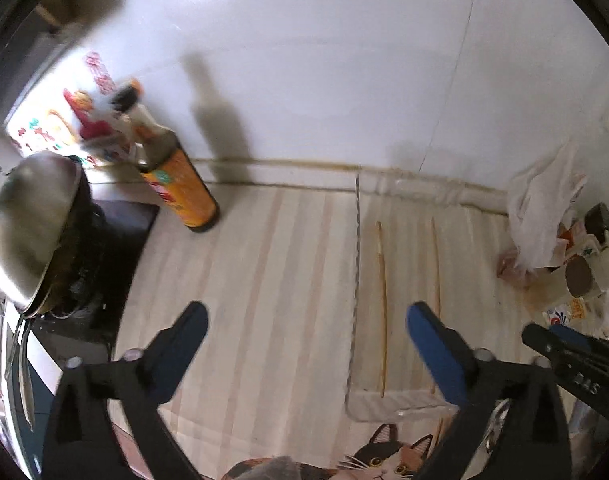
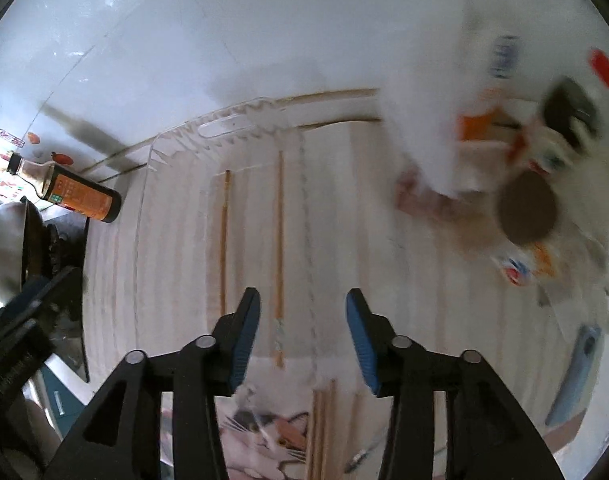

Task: Organize utensils
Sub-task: 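Open both tools to drop the chopsticks into the clear basket, then move back to the chopsticks and grasp one with the right tool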

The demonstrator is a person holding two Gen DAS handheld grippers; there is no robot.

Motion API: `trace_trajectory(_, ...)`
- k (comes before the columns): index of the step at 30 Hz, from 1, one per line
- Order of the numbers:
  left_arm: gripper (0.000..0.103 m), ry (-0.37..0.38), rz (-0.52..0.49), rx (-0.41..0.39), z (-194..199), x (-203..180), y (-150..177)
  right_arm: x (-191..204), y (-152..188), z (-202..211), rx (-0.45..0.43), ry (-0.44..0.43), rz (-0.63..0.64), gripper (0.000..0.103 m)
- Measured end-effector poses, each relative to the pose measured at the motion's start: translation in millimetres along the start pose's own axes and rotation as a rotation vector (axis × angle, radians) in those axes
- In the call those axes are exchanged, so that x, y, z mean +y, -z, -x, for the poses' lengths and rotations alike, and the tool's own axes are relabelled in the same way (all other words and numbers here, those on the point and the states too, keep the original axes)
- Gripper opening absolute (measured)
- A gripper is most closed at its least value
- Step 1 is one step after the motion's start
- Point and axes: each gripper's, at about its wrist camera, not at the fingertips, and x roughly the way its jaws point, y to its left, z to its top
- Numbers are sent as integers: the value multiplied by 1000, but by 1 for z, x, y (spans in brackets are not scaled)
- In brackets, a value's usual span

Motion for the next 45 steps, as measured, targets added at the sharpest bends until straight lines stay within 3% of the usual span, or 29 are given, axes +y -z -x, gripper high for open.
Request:
trace_trajectory(4,103,-26,-10,-14,12,6,28,-15,38,17,-42,-1,-8,57)
trace_trajectory(10,103,-41,-65,57,0,-2,77,-41,102,7,29,-18,-79,56)
trace_trajectory(17,102,-45,-149,215,-34,-27,145,-62,177,-35,191,-36,-136,24)
trace_trajectory(22,91,-5,-197,307,-49,-45,175,-60,216,-67,278,-38,-144,17)
trace_trajectory(25,91,44,-198,364,-59,-53,188,-55,227,-81,286,-22,-139,17)
trace_trajectory(28,89,112,-203,402,-63,-65,195,-49,232,-87,263,27,-117,6)
trace_trajectory(30,88,155,-209,411,-63,-72,198,-53,237,-85,255,39,-138,6)
trace_trajectory(34,69,242,-208,462,-70,-93,203,-71,245,-80,248,56,-202,6)
trace_trajectory(36,45,262,-220,482,-75,-102,207,-80,249,-78,247,64,-220,6)
trace_trajectory(38,29,270,-244,501,-78,-116,210,-85,253,-76,247,65,-237,6)
trace_trajectory(42,18,235,-318,463,-77,-131,209,-93,261,-73,244,68,-256,6)
trace_trajectory(45,18,229,-314,464,-76,-138,206,-91,268,-74,243,71,-257,7)
